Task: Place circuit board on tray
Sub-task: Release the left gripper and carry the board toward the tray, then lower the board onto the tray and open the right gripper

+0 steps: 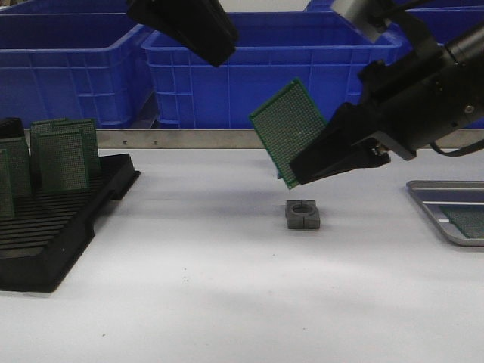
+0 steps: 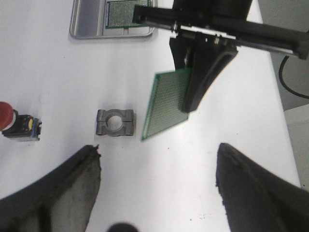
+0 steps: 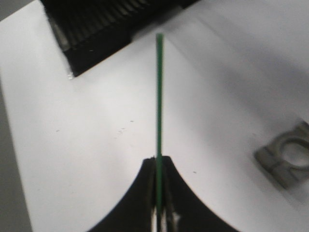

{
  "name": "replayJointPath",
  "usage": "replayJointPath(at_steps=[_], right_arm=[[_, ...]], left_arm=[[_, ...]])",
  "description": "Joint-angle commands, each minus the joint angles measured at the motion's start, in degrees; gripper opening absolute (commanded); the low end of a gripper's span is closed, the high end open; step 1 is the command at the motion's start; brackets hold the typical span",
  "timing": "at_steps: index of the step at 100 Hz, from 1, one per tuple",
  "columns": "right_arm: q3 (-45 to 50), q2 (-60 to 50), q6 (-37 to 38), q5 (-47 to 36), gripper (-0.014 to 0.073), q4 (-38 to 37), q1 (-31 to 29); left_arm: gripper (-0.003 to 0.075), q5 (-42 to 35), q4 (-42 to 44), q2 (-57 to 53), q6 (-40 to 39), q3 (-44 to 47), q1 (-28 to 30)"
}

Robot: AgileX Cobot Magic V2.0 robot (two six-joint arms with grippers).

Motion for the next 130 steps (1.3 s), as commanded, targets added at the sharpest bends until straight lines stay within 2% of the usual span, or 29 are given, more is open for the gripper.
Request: replayJointPath(at_steps=[1,17,33,50,65,72,89,96,109,123,130], right_arm=[[-0.9,-2.31,4.42,-2.0,-0.0069,2.76,-2.79],[-0.9,-2.19,12.92,-9.47,-0.0069,2.76,-8.53],[-0.9,-1.16,21.1,-12.66,-0.0069,2.76,-15.26],[-0.9,2.03,23.0,-12.31,-0.0069,2.76,-21.36],[-0.9,4.56,22.85,-12.15,-0.0058,2.69,-23.61],[-0.9,5.08,22.85,-12.07,0.0036,2.69,-24.07],[-1.01,4.96,22.85,-11.62,0.0559,2.17,-25.05],[-1.15,4.96,22.85,-11.49,0.0666,1.32,-25.77],[-1.48,4.36,22.85,-9.62,0.0608,-0.4,-27.41],[-1.48,1.34,22.8,-7.86,0.0527,-3.6,-28.13],[-1.48,-0.75,22.8,-7.79,0.045,-5.76,-28.13]], left_arm=[[0.0477,2.93,-3.53,-3.27,-0.84,-1.74,0.9],[0.0473,2.91,-3.39,-3.27,-0.84,-1.74,0.89],[0.0473,2.91,-3.75,-3.27,-0.84,-1.74,0.89],[0.0473,2.91,-3.75,-3.27,-0.84,-1.74,0.89],[0.0473,2.91,-3.75,-3.27,-0.84,-1.74,0.89],[0.0473,2.91,-3.75,-3.27,-0.84,-1.74,0.89],[0.0473,2.91,-3.75,-3.27,-0.84,-1.74,0.89],[0.0473,2.91,-3.75,-3.27,-0.84,-1.74,0.89],[0.0473,2.91,-3.75,-3.27,-1.94,-1.74,0.89],[0.0468,2.91,-2.52,-3.27,-11.62,-2.76,0.89],[0.0426,2.91,-0.6,-3.39,-16.43,-3.32,0.89]])
